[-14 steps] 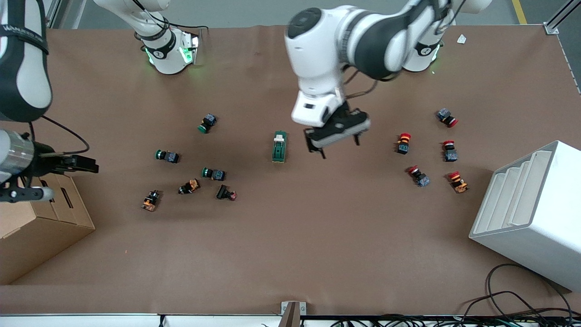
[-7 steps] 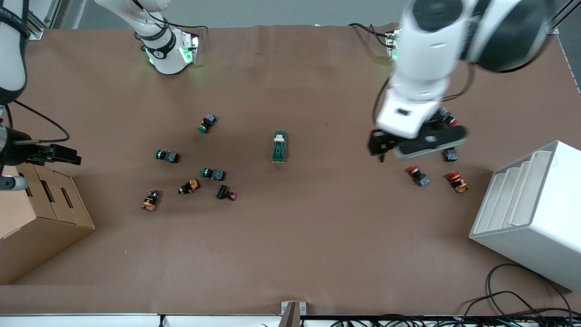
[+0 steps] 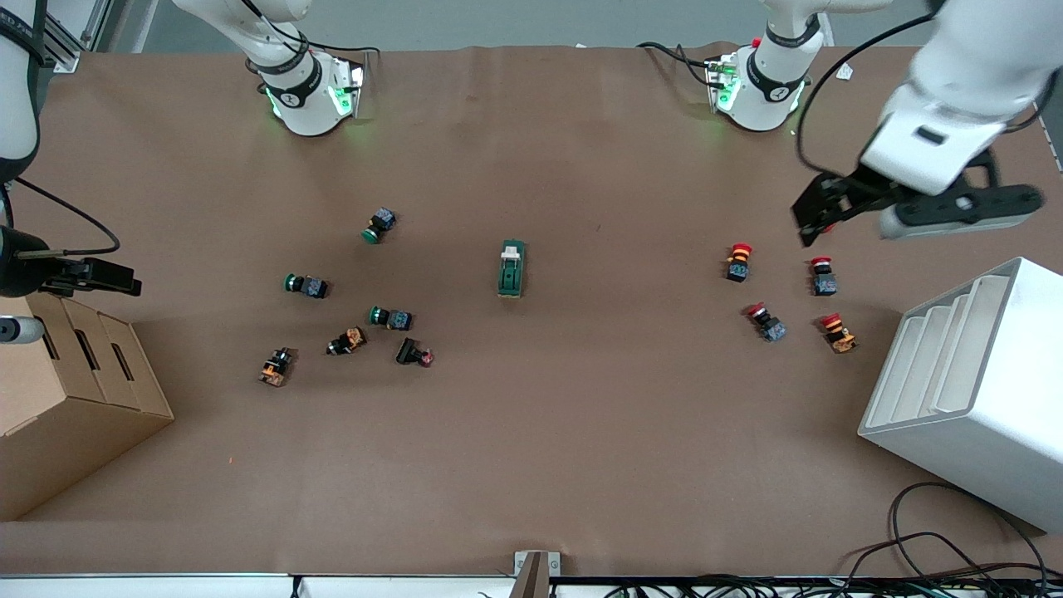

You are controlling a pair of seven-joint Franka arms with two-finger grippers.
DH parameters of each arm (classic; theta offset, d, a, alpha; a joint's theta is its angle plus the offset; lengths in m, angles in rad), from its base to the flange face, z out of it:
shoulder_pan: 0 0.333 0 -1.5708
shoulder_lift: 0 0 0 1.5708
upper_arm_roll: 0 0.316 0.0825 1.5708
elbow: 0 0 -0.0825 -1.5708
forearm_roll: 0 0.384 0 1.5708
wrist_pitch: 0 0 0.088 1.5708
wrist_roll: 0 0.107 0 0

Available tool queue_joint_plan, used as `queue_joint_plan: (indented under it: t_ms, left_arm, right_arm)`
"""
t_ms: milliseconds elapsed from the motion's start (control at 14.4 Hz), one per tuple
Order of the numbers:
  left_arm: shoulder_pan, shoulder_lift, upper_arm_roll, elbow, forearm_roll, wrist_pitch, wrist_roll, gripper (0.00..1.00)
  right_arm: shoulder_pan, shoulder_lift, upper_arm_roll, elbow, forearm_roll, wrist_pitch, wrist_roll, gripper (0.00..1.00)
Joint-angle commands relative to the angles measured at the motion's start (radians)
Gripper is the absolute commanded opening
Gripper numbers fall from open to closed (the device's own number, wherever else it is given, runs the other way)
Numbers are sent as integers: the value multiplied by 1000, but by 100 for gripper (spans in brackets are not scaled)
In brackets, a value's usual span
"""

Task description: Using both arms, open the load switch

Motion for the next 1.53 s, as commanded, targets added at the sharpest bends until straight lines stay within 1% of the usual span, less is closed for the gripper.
queue_joint_plan:
  t_ms: [0,70,209,348,488,557,697,766,975,1463]
  left_arm:
    - [6,-58,54,-38,-49,-66,174,100]
    - [18,-68,55,-38,-38,-83,233,100]
    - [38,-86,59,-60,-38,-94,307,100]
    - [43,-120,67,-104,-41,-92,311,100]
    - [45,-156,74,-148,-49,-92,310,100]
    - [45,-173,74,-170,-51,-88,311,100]
    - [45,-178,78,-172,-49,-89,314,100]
    - [45,-178,81,-169,-49,-89,322,100]
    - [35,-178,82,-166,-44,-83,324,100]
    - [34,-177,81,-172,-37,-83,327,100]
  right_arm:
    - [-12,-10,23,6,-9,-23,-1,100]
    - [-10,-10,25,8,-7,-52,-1,100]
    - [-6,-19,28,8,0,-59,-1,100]
    - [5,-39,26,1,-1,-58,3,100]
    - [46,-70,11,-20,-3,-60,6,100]
    - [60,-93,-9,-46,-3,-52,6,100]
    - [126,-130,-85,-83,-1,-48,6,100]
    - [135,-137,-99,-84,-1,-51,6,100]
    - [132,-167,-101,-97,-1,-57,5,100]
    - [126,-286,-99,-198,0,-39,5,100]
